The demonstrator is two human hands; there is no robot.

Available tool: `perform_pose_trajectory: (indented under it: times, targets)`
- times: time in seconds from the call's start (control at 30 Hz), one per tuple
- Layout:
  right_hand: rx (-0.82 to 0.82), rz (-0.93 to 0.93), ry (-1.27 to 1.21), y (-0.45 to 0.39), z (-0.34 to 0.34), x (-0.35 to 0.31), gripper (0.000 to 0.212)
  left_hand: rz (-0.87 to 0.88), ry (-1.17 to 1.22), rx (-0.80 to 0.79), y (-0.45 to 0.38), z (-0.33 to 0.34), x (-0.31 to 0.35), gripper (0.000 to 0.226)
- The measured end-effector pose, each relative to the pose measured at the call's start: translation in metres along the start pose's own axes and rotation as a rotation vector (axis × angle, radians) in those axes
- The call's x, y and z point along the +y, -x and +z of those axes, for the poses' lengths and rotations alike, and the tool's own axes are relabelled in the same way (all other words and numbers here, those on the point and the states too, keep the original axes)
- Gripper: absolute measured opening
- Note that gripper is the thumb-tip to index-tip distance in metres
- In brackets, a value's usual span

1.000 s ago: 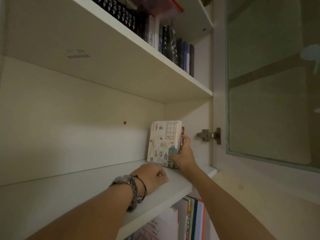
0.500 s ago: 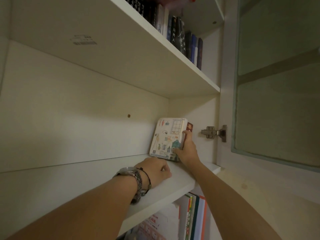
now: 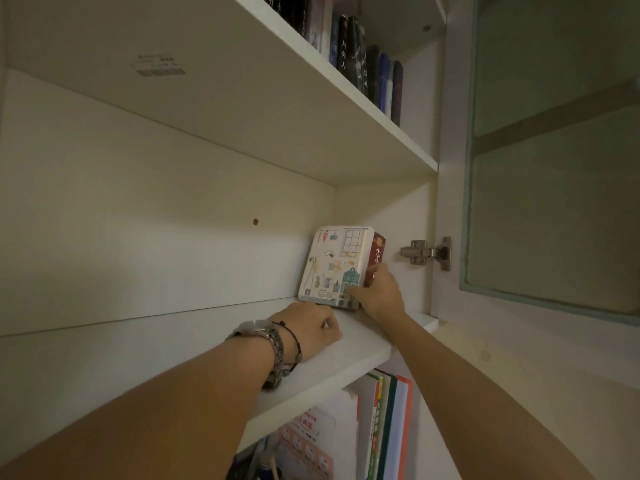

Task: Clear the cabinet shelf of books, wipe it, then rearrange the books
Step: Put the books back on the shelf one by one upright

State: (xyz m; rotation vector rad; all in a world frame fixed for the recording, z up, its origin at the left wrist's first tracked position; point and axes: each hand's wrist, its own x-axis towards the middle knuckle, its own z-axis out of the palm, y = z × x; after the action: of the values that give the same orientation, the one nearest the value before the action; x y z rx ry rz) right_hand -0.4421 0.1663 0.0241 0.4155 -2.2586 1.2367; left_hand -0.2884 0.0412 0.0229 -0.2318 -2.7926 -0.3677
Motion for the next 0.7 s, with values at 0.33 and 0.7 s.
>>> perform_pose_trajectory:
  times: [0.33, 0.7]
  targets:
    - [0.018, -0.165, 0.186, 0.091, -0.103, -0.007, 0.022, -0.007, -0.033, -0.041, 0.005, -0.006, 0.007, 0.030]
    - [-0.117, -0.058, 0.354, 0.240, -0.206, 0.037, 0.005, 0.064, -0.129, -0.140, 0.027, -0.014, 0.049, 0.031]
